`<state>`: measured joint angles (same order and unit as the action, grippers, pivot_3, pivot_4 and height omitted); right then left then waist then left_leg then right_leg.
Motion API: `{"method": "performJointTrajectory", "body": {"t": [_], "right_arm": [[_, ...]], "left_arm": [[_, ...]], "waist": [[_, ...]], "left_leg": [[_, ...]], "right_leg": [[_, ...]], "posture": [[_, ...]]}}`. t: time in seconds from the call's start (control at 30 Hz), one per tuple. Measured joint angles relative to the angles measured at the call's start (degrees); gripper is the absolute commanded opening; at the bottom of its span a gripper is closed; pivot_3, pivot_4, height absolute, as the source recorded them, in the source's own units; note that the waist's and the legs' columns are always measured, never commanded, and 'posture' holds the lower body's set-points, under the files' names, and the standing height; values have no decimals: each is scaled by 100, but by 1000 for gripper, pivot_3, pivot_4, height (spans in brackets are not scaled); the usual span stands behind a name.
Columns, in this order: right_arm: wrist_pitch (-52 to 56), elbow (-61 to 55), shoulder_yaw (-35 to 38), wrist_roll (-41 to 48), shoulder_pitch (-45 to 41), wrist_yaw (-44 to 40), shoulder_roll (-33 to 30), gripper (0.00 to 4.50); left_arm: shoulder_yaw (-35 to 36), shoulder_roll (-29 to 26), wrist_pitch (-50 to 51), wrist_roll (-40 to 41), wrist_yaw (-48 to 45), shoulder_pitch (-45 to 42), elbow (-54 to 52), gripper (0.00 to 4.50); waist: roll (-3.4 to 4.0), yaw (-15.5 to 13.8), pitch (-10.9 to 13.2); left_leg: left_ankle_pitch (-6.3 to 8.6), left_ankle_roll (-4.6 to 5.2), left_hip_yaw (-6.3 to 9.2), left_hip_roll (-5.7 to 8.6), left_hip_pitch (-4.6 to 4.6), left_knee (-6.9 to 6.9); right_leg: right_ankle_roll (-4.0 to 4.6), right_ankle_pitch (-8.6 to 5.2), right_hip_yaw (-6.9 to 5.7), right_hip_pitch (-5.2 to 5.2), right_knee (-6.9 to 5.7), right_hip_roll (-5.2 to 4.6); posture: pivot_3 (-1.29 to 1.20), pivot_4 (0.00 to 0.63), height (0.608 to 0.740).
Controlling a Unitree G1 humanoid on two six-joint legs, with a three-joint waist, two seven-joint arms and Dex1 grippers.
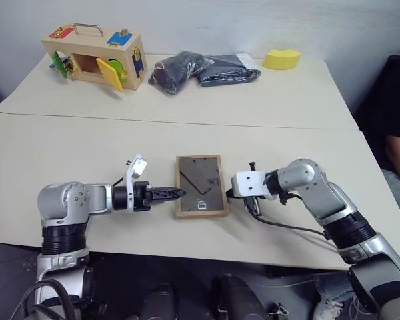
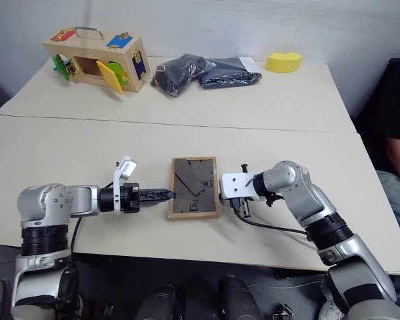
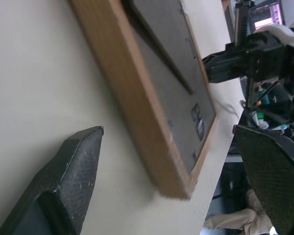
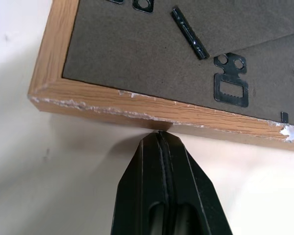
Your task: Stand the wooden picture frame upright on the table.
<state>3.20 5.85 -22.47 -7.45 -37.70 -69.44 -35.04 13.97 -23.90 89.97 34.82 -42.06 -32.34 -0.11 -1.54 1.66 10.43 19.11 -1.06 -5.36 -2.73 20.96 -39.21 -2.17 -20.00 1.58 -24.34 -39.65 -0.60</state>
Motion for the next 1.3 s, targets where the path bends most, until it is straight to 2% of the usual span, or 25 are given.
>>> {"method": "performJointTrajectory", "body": {"t": [0.17,0.2,0.27,0.43,0.53,0.6,0.77,0.87,0.93,1.1,1.3], "right_arm": [[85,-78,0,-34,21,13,17,0],[90,-81,0,-39,21,19,31,0],[92,-81,0,-44,26,38,64,0],[196,-98,17,-9,41,126,214,0],[499,-190,72,169,106,150,259,593],[1009,-430,269,540,220,39,221,1191],[2604,-1102,1301,1824,171,-312,-288,2800],[3593,-1359,1670,2499,-18,-216,-266,3754],[3993,-1376,1722,2770,-156,-32,-13,4471],[4499,-1259,1602,3097,-516,535,746,4500],[4589,-1218,1484,3267,-647,759,1078,4500]], "left_arm": [[26,283,18,115,264,-99,87,4453],[39,320,27,131,300,-121,119,4282],[106,407,86,181,399,-235,328,3922],[54,425,244,438,476,-283,533,2561],[48,316,251,566,466,-283,532,1669],[64,269,272,708,409,-303,529,1265],[88,-24,275,766,392,-306,510,1250],[77,-150,232,802,352,-302,457,1250],[-38,-263,142,827,271,-299,286,1250],[-235,-345,29,1102,43,-362,-116,1249],[-482,-475,-46,1138,0,-456,-133,1249]], "waist": [[0,-2,-1],[0,0,-1],[0,3,-1],[0,63,-1],[0,115,0],[0,125,0],[0,127,2],[0,156,2],[-2,168,3],[-1,147,4],[-1,143,4]], "left_leg": [[0,0,0,0,0,0],[0,0,0,0,0,0],[0,-1,0,0,0,0],[-3,-7,0,-5,14,1],[-7,-14,1,-6,13,2],[-7,-14,3,-5,16,2],[-7,-13,7,-6,16,3],[-7,-14,6,-6,15,5],[-8,-16,5,-6,17,5],[-8,-15,5,-4,22,6],[-7,-14,7,-4,26,7]], "right_leg": [[0,0,0,0,1,0],[0,0,0,0,1,1],[0,0,-1,0,1,2],[0,0,0,-18,-6,7],[0,0,0,-19,-10,8],[0,0,-1,-20,-11,7],[1,0,-4,-19,-8,7],[1,0,-2,-20,-10,8],[1,0,-1,-23,-10,9],[1,0,-1,-25,-7,6],[1,0,-2,-27,-2,6]], "posture": [[0,150,740],[0,150,740],[0,150,740],[0,150,740],[0,150,740],[0,150,740],[0,150,740],[0,150,740],[0,150,740],[0,150,740],[0,150,740]]}}
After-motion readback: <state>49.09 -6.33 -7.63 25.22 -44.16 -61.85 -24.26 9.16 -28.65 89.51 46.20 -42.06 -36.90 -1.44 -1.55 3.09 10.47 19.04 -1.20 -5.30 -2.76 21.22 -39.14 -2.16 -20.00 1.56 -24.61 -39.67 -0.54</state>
